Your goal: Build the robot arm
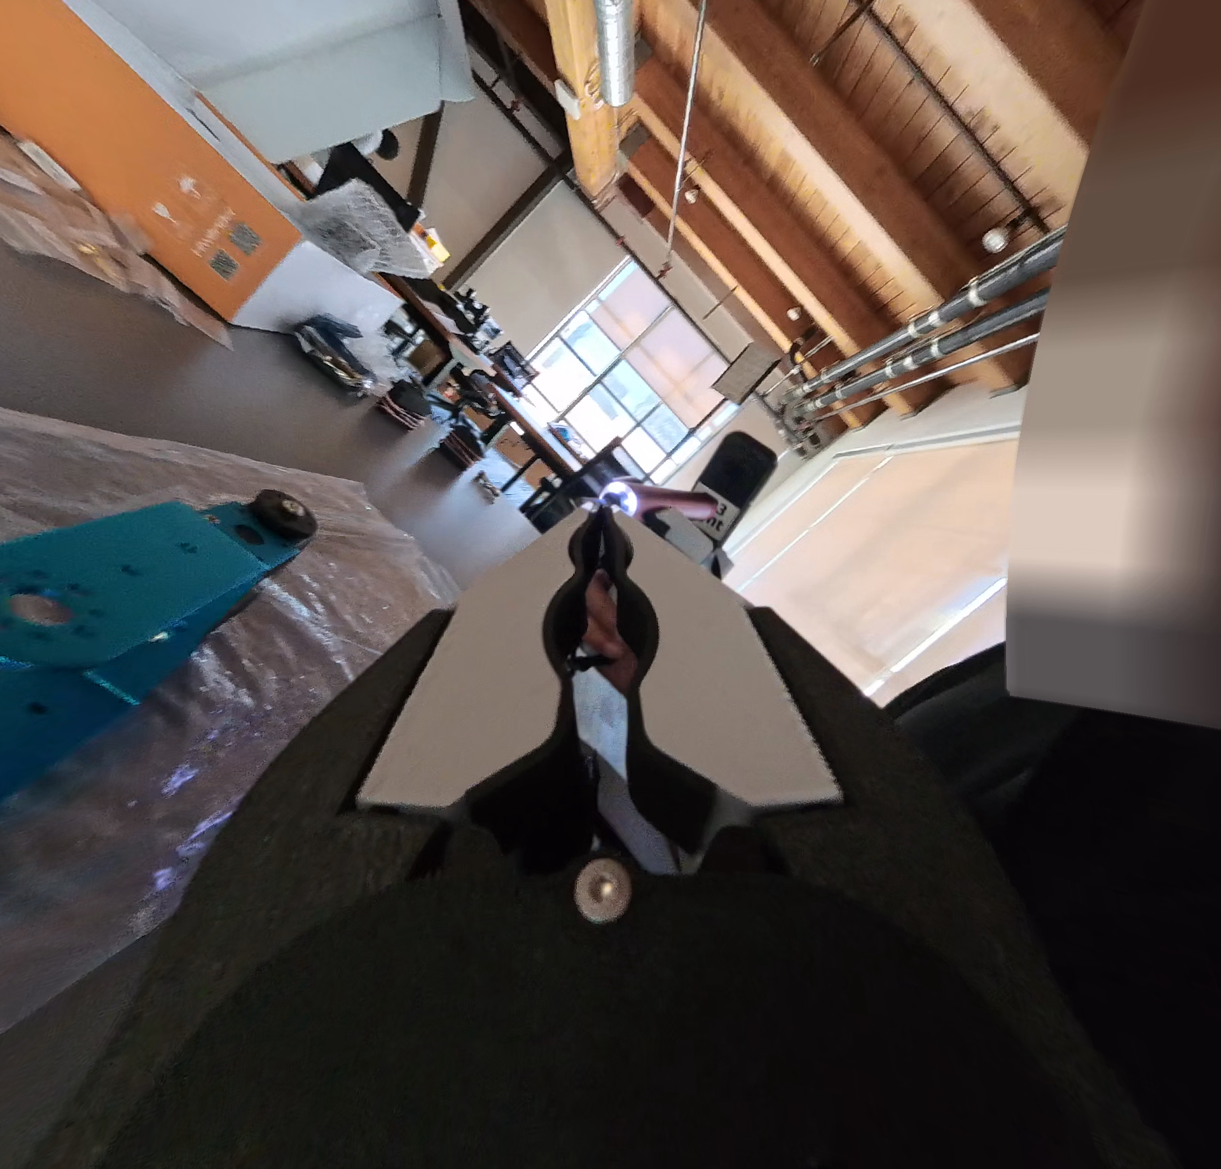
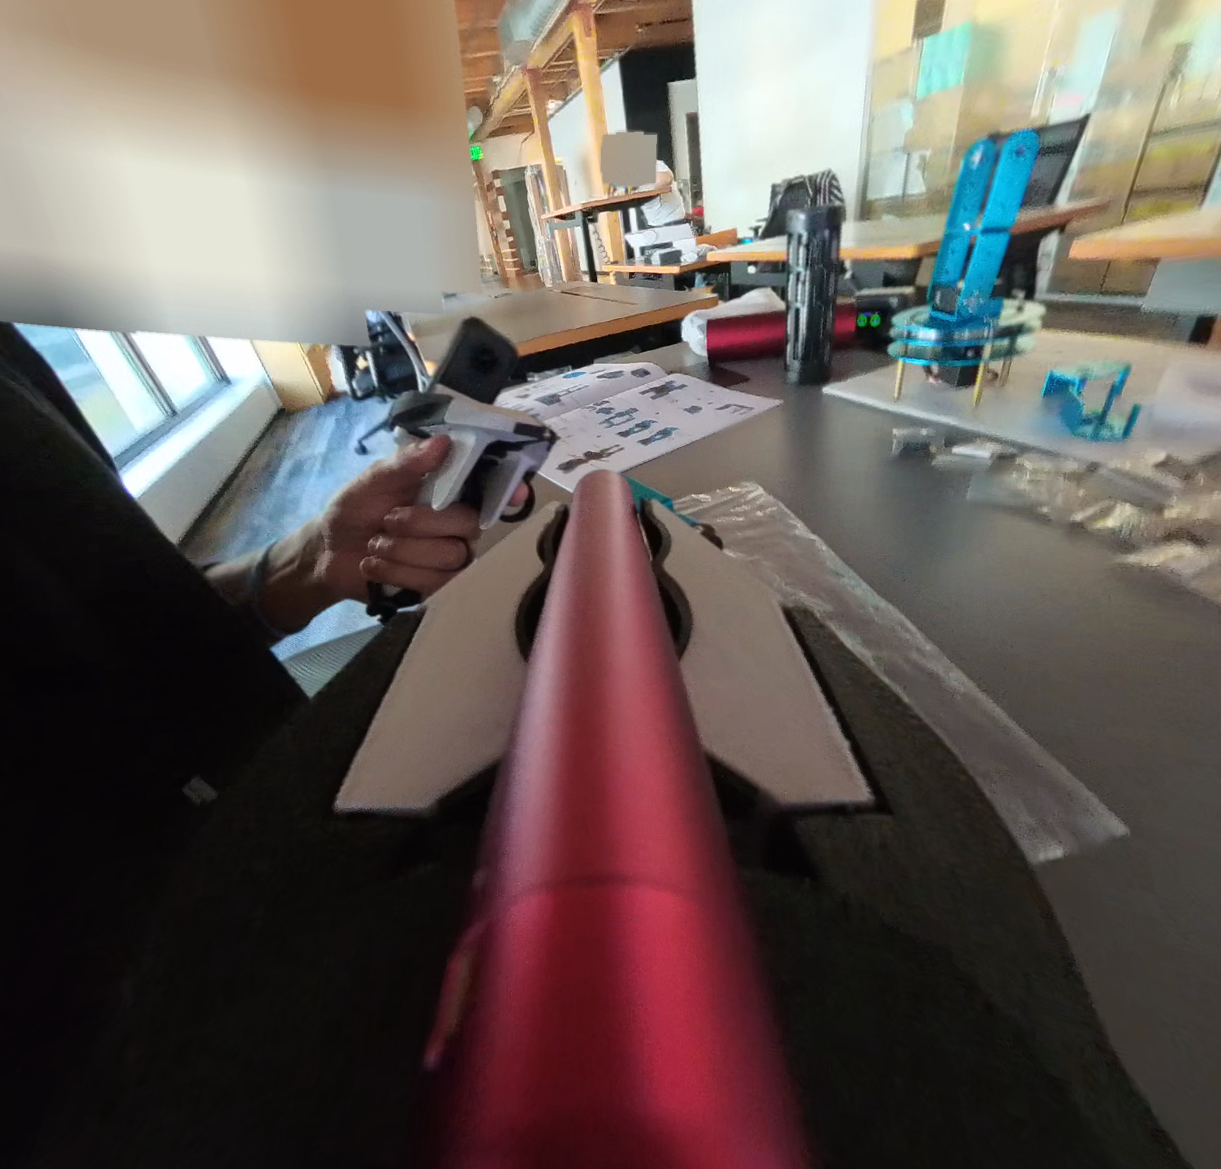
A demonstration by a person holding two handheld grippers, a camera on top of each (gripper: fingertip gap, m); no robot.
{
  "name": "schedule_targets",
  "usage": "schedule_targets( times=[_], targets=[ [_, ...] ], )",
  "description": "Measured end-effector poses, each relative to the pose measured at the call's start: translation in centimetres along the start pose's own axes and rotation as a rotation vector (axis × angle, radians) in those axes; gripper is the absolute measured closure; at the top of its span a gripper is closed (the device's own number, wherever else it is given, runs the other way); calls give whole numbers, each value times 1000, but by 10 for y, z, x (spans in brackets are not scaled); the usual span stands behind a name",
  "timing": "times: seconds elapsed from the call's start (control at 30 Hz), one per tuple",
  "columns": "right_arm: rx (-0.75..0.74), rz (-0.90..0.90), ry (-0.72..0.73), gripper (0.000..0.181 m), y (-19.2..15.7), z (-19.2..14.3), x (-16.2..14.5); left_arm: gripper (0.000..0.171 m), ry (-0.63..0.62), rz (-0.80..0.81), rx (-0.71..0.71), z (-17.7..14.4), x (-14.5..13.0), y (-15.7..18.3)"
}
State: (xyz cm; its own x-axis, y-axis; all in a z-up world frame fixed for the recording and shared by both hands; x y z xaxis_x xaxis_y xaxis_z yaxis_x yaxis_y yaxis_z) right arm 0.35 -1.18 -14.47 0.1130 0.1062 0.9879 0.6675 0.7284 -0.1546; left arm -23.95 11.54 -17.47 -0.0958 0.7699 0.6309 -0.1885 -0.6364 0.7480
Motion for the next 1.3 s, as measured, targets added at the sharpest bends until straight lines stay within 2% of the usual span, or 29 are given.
schedule_targets(
  times=[0.07, 0.17, 0.3, 0.37, 0.6, 0.7, 0.77, 0.83, 1.0, 1.13, 1.23, 1.3],
  targets=[
    [-54, -35, -38, 159, 0, 11, -2, 171, 4, -54, -14, 8, -1, -5],
    [-115, 16, -128, 159, 15, 17, -13, 171, 8, -85, 5, 18, 0, -11],
    [-262, 201, -358, 159, 47, 5, -35, 171, -8, 19, 123, 23, 5, -14],
    [-301, 245, -414, 159, 54, -5, -43, 171, -19, 57, 149, 25, 5, -13],
    [-311, 309, -317, 160, 58, -38, -40, 171, -87, 158, 179, 35, -4, -8],
    [-367, 330, -378, 158, 62, -51, -44, 171, -104, 168, 181, 38, -6, -8],
    [-370, 397, -350, 159, 65, -61, -44, 171, -106, 171, 187, 37, -7, -8],
    [-396, 359, -343, 159, 67, -68, -41, 171, -103, 168, 185, 37, -6, -8],
    [-422, 430, -341, 159, 80, -85, -40, 171, -101, 169, 195, 36, -6, -9],
    [-545, 331, -365, 159, 83, -105, -25, 171, -104, 180, 199, 35, -7, -8],
    [-462, 256, -324, 159, 76, -94, -14, 171, -113, 188, 200, 36, -8, -9],
    [-355, 262, -311, 159, 73, -79, -14, 171, -116, 189, 195, 37, -8, -8]
  ],
)
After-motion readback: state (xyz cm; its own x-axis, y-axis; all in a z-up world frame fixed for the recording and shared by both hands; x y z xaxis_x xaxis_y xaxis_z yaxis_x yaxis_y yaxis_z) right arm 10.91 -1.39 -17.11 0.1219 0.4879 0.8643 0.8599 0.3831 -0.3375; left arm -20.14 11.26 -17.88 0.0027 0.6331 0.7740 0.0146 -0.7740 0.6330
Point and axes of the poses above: each gripper's, where its closed fingertips meet, z out along the fingers, x out of its top, y = z × x across the jaws, the point moved 10 cm from there along -z, back along the fingers, and after that the axes turned 5 degrees about x, right-handed, at the moved point
